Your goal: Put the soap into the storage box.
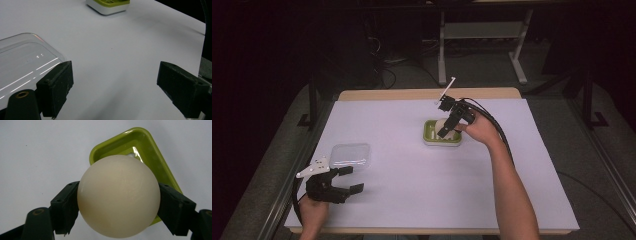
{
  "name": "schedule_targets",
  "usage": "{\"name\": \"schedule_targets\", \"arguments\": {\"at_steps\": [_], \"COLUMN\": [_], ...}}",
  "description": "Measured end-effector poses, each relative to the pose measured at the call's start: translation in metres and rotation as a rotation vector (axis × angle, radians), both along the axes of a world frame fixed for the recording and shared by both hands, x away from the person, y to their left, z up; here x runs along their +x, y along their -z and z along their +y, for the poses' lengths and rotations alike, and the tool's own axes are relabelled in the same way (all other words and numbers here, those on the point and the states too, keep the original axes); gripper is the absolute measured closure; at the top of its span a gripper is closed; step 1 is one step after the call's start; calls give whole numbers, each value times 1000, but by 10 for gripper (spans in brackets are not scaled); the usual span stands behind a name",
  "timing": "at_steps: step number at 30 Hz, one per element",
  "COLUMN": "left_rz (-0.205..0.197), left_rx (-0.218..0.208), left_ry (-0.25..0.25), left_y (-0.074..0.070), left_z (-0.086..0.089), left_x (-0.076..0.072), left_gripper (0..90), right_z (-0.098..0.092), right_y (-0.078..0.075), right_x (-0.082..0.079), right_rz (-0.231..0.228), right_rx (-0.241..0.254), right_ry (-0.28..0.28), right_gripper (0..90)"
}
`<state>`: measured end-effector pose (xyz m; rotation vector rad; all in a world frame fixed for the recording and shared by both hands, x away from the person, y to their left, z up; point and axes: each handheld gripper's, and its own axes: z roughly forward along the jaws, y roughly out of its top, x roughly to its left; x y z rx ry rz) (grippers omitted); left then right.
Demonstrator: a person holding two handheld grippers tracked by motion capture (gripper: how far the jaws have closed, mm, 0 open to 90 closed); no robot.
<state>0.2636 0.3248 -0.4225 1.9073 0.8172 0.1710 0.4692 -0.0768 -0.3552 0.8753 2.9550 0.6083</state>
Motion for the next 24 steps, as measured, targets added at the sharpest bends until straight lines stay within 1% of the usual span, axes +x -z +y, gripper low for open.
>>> {"name": "schedule_targets", "arguments": {"at_steps": [4, 5, 6, 16, 17, 20, 22, 23, 24], "left_rz": [2, 2, 2, 3, 2, 3, 4, 5, 5], "left_rx": [-4, -5, -6, -6, -6, -7, -7, -9, -9], "left_ry": [-1, -1, -1, -1, -1, -1, -3, -4, -4], "left_y": [0, 0, 0, 0, 0, 0, 0, 0, 0], "left_z": [0, 0, 0, 0, 0, 0, 0, 0, 0], "left_x": [0, 0, 0, 0, 0, 0, 0, 0, 0], "left_gripper": [129, 129, 129, 129, 129, 129, 129, 129, 129], "right_z": [0, 0, 0, 2, 3, 3, 3, 3, 3], "right_y": [5, 6, 7, 14, 16, 17, 17, 18, 18], "right_x": [5, 6, 7, 12, 12, 13, 14, 16, 16], "right_rz": [2, -2, -1, 5, 18, 12, 18, 8, 8], "right_rx": [-8, -6, -1, -8, -19, -19, -18, -14, -14], "right_ry": [13, 12, 23, 32, 43, 43, 49, 51, 51], "right_gripper": [234, 235, 235, 234, 234, 234, 234, 234, 234]}}
